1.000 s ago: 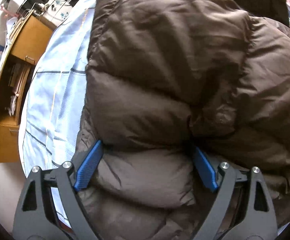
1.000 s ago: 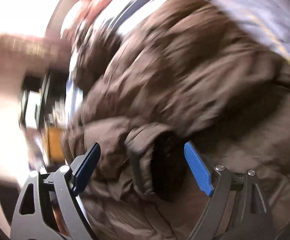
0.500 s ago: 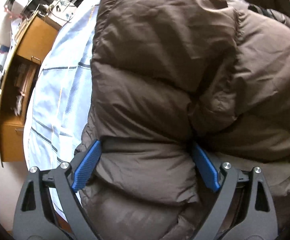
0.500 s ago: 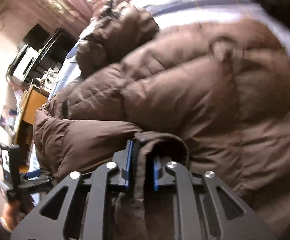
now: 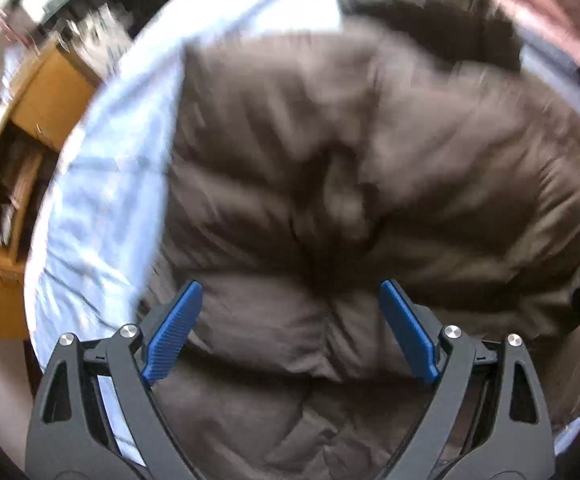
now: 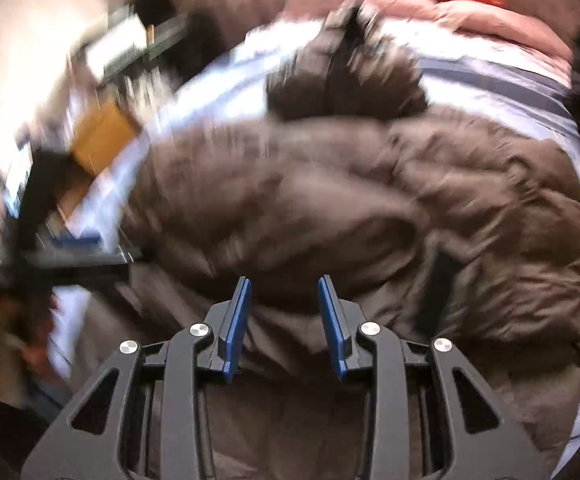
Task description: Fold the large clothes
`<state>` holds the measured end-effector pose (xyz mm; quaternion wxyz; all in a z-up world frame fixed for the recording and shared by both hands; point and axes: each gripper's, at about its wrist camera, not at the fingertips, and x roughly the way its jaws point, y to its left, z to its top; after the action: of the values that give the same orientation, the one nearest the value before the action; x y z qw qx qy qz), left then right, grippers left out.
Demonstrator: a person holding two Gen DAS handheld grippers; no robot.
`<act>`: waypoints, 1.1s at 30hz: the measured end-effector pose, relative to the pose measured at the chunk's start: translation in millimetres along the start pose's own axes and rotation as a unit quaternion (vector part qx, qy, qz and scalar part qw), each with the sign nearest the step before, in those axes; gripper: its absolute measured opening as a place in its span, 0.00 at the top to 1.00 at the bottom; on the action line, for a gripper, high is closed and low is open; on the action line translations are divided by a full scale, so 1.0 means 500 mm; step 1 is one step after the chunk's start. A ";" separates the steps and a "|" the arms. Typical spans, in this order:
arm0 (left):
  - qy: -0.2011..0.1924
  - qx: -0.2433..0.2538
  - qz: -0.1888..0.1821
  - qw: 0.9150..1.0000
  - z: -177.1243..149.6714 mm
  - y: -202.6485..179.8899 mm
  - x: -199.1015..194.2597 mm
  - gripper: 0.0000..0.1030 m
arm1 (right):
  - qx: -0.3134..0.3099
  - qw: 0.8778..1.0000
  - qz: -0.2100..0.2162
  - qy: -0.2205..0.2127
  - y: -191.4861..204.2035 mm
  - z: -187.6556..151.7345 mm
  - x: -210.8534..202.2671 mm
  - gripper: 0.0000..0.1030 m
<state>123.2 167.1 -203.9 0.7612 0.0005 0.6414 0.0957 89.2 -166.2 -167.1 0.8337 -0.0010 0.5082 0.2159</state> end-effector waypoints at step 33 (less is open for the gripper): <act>-0.006 0.002 -0.034 0.999 -0.023 -0.098 -0.041 0.02 | 0.072 0.997 -0.021 0.033 -0.075 0.007 0.032 0.56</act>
<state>116.1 114.4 -192.1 0.7675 -0.0192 0.6370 0.0690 111.8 -194.0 -187.0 0.8185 0.0410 0.5498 0.1614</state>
